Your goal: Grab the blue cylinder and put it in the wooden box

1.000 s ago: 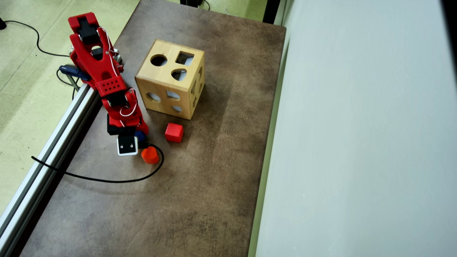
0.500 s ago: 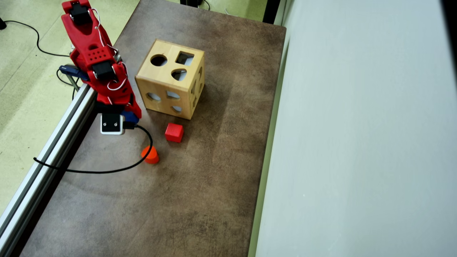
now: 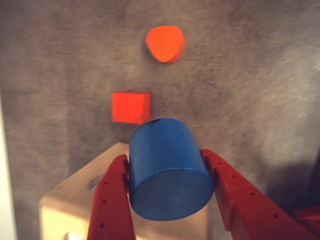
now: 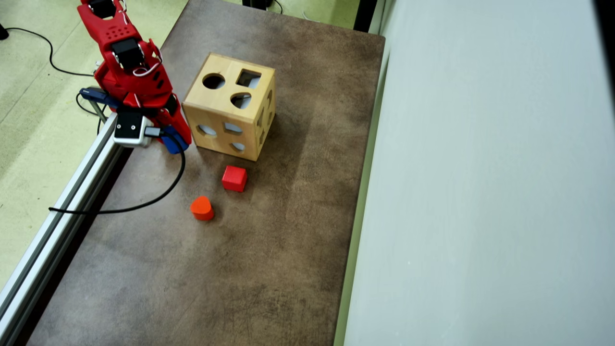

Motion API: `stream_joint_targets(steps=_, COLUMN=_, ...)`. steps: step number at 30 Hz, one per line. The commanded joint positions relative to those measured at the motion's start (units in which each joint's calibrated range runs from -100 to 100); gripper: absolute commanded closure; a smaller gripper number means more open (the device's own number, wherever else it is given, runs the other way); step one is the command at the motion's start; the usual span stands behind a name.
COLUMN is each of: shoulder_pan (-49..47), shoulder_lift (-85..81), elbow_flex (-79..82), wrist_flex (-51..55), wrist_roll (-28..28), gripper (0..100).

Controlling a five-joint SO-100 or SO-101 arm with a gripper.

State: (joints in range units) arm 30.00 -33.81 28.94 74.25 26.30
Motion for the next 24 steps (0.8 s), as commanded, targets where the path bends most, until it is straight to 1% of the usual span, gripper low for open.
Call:
stream_joint_targets(steps=1, shoulder_pan=-3.7, shoulder_lift=-4.2, elbow_flex=-0.6, wrist_flex=0.8, wrist_roll=-2.4, gripper=99)
stream_joint_targets(steps=6, shoulder_pan=-7.9, shoulder_lift=-4.8, elbow_flex=-1.4, wrist_flex=6.6, wrist_roll=-4.3, gripper=99)
stream_joint_targets(steps=9, shoulder_pan=-10.0, shoulder_lift=-4.9, elbow_flex=-1.4, wrist_flex=8.3, wrist_roll=-5.5, gripper=99)
stream_joint_targets(steps=24, shoulder_pan=-20.2, shoulder_lift=-11.6, elbow_flex=-1.4, wrist_flex=8.7, wrist_roll=-9.7, gripper=99)
